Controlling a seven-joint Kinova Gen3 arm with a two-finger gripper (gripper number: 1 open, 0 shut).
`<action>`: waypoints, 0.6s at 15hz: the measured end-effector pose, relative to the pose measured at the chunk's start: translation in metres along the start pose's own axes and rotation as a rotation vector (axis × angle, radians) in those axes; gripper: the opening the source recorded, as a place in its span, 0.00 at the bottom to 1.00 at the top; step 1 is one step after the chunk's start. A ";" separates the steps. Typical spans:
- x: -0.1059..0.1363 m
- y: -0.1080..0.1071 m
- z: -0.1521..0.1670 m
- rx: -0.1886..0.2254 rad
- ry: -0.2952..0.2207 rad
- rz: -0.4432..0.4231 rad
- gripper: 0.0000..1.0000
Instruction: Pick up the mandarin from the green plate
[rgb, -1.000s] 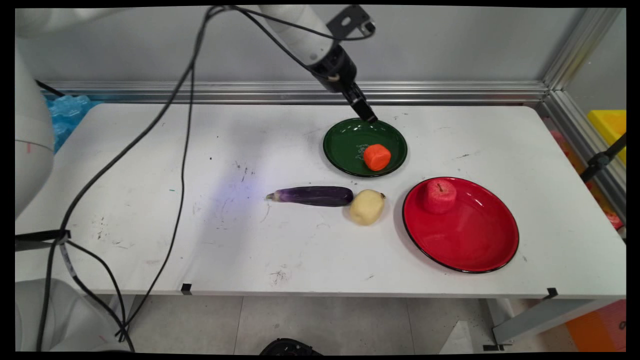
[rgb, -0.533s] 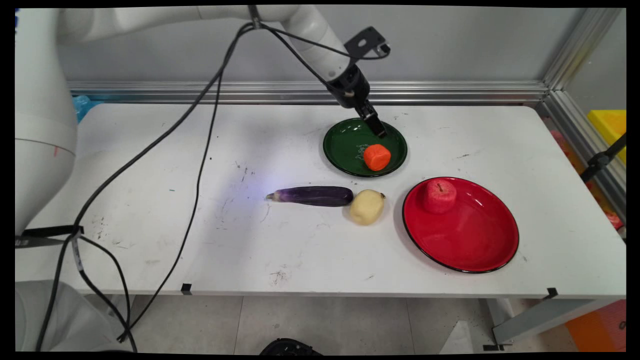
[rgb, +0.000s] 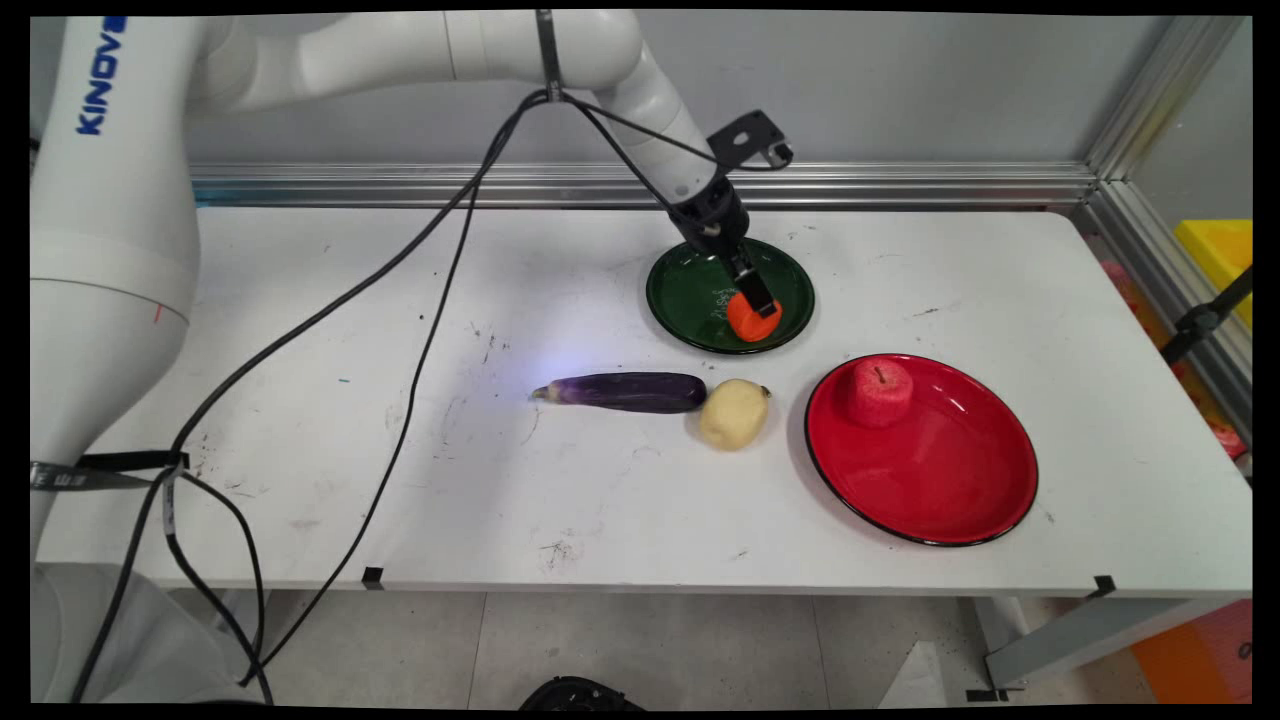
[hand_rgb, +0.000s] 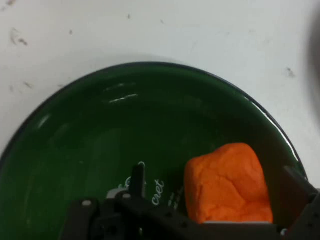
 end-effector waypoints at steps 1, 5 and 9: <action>-0.001 0.000 0.005 -0.005 -0.007 0.001 1.00; -0.004 -0.001 0.019 -0.021 -0.026 0.006 1.00; -0.003 -0.002 0.021 -0.029 -0.026 0.015 0.00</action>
